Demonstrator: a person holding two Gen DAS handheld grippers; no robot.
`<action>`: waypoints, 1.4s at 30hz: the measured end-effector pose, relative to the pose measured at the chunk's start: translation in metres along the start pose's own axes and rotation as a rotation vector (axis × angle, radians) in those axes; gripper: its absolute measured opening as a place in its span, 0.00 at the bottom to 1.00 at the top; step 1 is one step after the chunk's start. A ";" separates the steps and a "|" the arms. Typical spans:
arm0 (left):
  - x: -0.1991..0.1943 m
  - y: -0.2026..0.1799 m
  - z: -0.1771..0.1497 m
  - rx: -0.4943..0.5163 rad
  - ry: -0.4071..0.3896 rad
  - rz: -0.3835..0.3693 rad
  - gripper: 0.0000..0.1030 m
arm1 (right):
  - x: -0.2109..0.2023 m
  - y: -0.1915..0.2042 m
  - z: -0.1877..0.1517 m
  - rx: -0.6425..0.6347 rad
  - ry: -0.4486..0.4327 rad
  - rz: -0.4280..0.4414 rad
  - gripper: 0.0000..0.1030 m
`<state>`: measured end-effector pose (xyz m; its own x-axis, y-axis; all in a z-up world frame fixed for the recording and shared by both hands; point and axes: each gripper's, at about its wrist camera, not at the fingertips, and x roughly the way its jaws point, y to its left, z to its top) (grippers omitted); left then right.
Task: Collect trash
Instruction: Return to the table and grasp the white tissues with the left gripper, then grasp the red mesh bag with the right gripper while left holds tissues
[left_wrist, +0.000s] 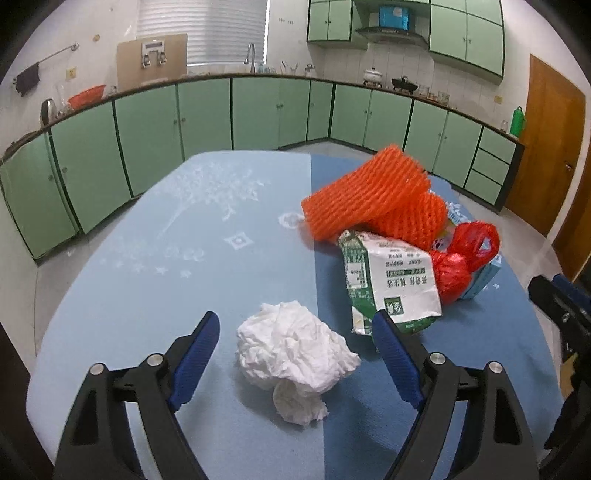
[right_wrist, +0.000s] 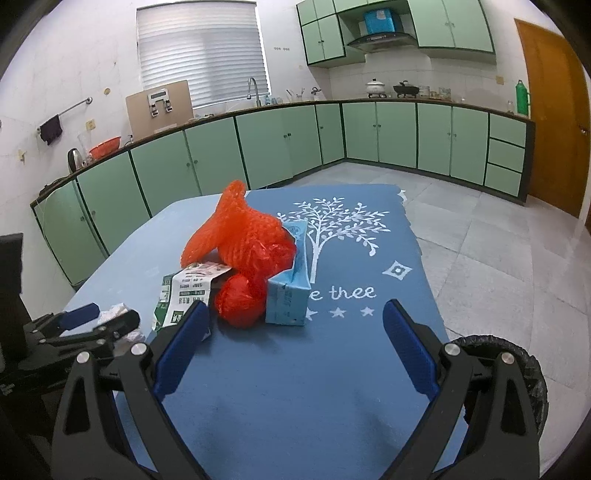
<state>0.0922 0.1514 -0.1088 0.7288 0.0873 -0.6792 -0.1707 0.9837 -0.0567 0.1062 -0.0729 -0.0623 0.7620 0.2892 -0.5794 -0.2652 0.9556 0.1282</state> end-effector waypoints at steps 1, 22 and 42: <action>0.003 0.000 -0.001 0.002 0.011 0.002 0.80 | 0.000 0.001 0.000 -0.001 0.000 -0.001 0.90; -0.013 0.000 0.020 -0.006 -0.061 -0.015 0.29 | 0.023 0.013 0.018 -0.031 -0.008 0.015 0.90; 0.005 -0.002 0.050 -0.012 -0.086 -0.023 0.29 | 0.071 0.026 0.029 -0.084 0.092 0.045 0.30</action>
<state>0.1291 0.1582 -0.0752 0.7868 0.0787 -0.6122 -0.1613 0.9836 -0.0808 0.1702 -0.0257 -0.0765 0.6922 0.3217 -0.6461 -0.3495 0.9326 0.0900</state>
